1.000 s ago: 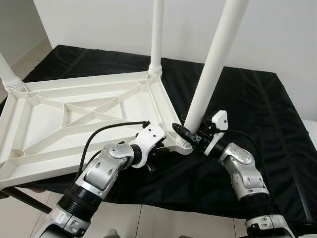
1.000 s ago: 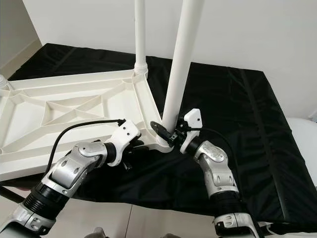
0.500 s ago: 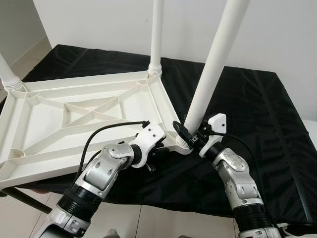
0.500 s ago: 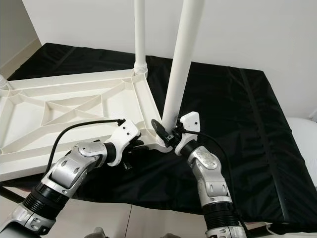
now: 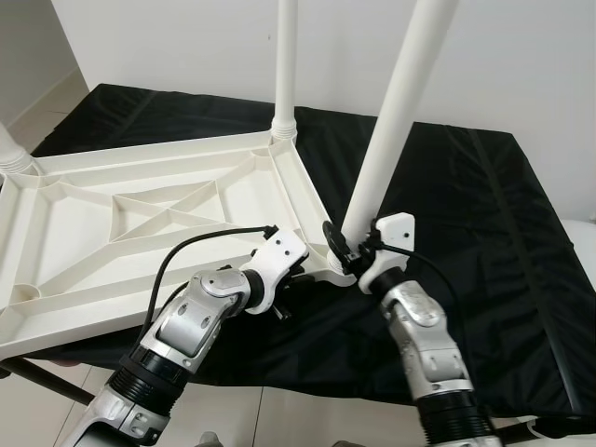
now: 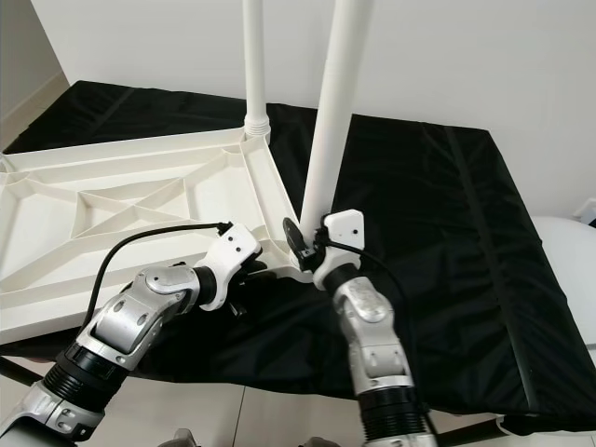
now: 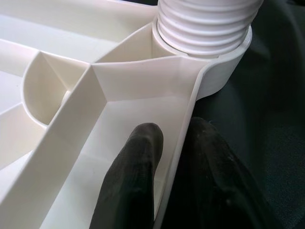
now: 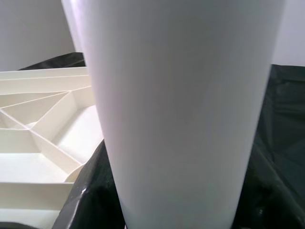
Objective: Building children table
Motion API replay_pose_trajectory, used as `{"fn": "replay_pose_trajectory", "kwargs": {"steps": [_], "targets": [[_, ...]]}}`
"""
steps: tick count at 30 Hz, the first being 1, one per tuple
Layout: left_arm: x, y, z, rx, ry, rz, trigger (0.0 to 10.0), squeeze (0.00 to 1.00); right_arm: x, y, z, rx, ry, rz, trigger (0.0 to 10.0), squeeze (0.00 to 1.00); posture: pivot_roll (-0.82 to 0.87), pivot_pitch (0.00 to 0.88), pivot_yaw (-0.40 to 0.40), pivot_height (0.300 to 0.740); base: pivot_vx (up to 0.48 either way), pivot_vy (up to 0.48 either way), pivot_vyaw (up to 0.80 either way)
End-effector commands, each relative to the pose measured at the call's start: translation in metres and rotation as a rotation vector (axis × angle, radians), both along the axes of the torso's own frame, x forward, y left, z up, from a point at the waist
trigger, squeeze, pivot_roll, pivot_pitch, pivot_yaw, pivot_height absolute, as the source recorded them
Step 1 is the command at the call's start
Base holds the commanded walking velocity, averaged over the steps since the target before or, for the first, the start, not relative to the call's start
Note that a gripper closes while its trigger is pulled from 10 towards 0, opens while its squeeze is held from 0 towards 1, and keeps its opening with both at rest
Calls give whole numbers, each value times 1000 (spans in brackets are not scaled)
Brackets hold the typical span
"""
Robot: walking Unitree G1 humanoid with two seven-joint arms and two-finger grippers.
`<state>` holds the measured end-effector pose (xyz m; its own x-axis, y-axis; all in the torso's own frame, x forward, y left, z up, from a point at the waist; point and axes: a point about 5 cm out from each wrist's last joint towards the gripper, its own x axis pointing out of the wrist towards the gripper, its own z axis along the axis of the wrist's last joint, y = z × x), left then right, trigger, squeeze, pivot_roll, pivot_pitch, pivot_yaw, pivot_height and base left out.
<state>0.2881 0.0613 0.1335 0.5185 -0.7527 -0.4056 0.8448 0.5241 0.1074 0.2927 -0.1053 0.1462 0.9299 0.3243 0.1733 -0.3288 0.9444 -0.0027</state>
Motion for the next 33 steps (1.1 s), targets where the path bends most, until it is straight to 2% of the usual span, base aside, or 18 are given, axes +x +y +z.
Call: {"fn": "replay_pose_trajectory", "kwargs": {"steps": [1, 6, 10, 20, 21, 22, 23, 24, 33], "targets": [[-5, -11, 4, -30, -8, -60, 10000, 0, 0, 6, -3, 12, 28, -16, 10000, 0, 27, 16, -33, 740, 0, 0, 0], [-5, -11, 3, -26, -6, -57, 10000, 0, -3, 13, -11, 2, 68, -105, 10000, 0, 29, 11, -32, 740, 0, 0, 0], [-6, -12, 1, -21, -1, -56, 10000, 0, -3, 16, -16, 13, 109, -134, 10000, 0, 29, 8, -32, 740, 0, 0, 0], [-6, -12, 1, -20, 0, -58, 10000, 0, -3, 15, -19, 7, 134, -175, 10000, 0, 27, 3, -34, 740, 0, 0, 0], [-6, -12, 0, -15, -1, -59, 10000, 0, -2, 15, -19, 7, 132, -169, 10000, 47, 27, 3, -34, 740, 0, 0, 0], [-6, -12, 0, -15, -1, -59, 10000, 0, -2, 15, -19, 7, 132, -169, 10000, 47, 27, 3, -34, 740, 0, 0, 0], [-6, -12, 0, -12, -1, -59, 10000, 0, -2, 15, -19, 10, 134, -161, 10000, 463, 27, 4, -35, 740, 0, 0, 0], [-5, -12, -1, -9, 0, -58, 10000, 0, -1, 15, -18, 9, 131, -146, 10000, 1000, 27, 6, -35, 740, 0, 0, 0], [-5, -6, -10, 23, 10, -42, 10000, 0, 5, 8, -10, 18, 105, -39, 10000, 1000, 28, 15, -33, 740, 0, 0, 0]]}}
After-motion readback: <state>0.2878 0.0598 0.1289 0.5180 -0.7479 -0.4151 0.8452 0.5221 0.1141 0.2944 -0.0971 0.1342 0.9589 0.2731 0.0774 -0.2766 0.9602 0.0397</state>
